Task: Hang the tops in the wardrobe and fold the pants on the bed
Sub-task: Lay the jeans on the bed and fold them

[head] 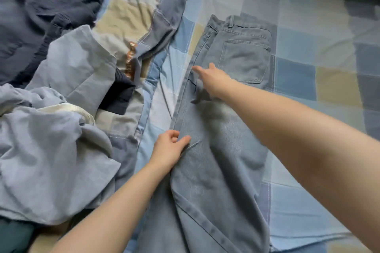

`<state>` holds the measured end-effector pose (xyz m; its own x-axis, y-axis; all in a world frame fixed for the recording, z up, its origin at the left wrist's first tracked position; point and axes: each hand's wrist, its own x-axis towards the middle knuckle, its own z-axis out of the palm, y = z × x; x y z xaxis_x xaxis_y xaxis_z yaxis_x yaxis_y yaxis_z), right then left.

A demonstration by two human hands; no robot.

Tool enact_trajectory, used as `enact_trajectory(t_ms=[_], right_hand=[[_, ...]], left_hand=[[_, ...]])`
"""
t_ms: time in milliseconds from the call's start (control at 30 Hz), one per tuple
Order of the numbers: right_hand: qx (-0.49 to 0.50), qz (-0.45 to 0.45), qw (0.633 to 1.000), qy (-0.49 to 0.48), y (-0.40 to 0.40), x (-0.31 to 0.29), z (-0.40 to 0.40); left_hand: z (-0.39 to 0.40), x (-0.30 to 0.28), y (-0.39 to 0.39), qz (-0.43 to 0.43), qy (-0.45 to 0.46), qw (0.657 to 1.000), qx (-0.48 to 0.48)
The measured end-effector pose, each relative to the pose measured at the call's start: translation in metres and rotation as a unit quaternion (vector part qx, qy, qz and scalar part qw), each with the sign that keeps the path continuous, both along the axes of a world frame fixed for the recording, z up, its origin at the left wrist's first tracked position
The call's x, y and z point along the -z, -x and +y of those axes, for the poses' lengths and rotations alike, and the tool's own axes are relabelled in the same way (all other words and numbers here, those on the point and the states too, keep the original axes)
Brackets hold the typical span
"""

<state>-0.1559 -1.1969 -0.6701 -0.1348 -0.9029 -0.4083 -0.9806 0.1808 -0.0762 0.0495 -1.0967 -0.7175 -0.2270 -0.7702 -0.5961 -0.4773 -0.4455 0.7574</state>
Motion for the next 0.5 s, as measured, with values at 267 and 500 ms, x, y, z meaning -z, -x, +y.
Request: enact_trajectory(t_ms=[267, 500], right_hand=[[0.006, 0.054, 0.998, 0.016, 0.031, 0.008, -0.013], [-0.043, 0.036, 0.987, 0.149, -0.003, -0.006, -0.022]], left_hand=[[-0.032, 0.004, 0.010, -0.040, 0.117, 0.992, 0.017], [-0.038, -0.004, -0.025, -0.035, 0.175, 0.983, 0.033]])
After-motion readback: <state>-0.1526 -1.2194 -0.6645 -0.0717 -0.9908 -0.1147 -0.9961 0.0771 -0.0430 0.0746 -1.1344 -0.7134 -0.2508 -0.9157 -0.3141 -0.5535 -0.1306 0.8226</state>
